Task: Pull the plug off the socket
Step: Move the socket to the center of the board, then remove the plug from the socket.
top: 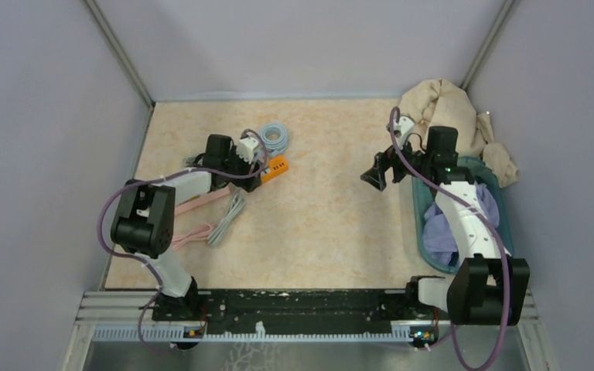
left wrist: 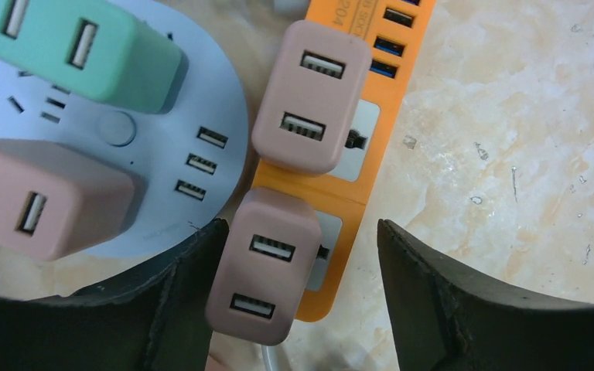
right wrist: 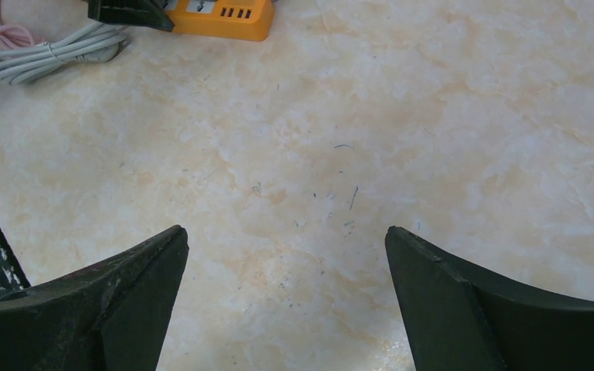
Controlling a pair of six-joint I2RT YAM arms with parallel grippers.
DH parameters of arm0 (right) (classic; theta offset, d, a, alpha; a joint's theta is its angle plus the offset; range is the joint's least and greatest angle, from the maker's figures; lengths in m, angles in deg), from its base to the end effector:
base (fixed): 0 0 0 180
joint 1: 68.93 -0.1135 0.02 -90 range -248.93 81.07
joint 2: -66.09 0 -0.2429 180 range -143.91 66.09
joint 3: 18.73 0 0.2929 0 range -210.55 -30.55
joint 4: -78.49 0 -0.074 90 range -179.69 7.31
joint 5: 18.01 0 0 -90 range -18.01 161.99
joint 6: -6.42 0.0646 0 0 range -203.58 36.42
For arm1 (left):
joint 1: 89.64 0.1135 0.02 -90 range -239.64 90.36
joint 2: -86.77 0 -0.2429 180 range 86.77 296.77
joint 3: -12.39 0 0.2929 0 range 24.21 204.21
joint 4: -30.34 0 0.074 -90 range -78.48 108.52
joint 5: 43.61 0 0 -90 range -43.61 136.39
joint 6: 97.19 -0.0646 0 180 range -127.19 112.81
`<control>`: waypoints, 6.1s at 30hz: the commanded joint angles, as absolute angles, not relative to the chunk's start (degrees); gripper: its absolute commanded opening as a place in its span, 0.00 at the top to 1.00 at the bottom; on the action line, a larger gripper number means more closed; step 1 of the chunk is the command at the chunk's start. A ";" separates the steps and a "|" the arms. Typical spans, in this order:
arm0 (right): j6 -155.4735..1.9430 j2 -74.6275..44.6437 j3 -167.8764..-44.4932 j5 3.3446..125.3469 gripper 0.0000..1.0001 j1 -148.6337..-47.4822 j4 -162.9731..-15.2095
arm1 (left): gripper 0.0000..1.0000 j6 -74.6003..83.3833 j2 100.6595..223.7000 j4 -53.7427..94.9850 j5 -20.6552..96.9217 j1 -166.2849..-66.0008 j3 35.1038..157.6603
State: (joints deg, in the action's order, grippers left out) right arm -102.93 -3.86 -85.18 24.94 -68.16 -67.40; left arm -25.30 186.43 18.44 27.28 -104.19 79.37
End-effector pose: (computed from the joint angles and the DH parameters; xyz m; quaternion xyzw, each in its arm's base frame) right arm 0.3232 0.0429 0.2518 -0.3067 0.7835 0.2819 0.4611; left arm 0.3852 -0.1218 0.1000 0.3173 0.8550 -0.1412 0.3853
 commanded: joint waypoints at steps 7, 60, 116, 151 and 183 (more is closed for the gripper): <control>-103.36 -3.64 -86.19 23.43 0.01 -68.79 -69.85 | 0.34 -29.28 187.86 24.22 26.84 -108.03 76.69; -172.50 3.40 -79.88 6.49 0.01 -68.84 -31.06 | 0.09 -21.63 174.48 42.68 37.70 -144.66 65.98; -165.43 -26.49 -93.14 27.16 0.78 -92.56 -44.94 | 0.30 -11.67 168.47 60.31 30.92 -140.09 51.70; -159.07 -20.84 -86.22 25.58 1.00 -92.57 -49.92 | 0.58 -12.84 187.12 67.65 25.57 -139.79 60.43; -154.60 -14.22 -79.38 19.48 1.00 -86.34 -60.12 | 1.00 -14.64 188.81 63.00 26.75 -139.75 56.74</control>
State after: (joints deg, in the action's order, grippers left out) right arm -148.79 -15.38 -77.27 24.11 -88.13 -61.50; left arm -15.77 186.95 66.81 25.79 -139.90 58.93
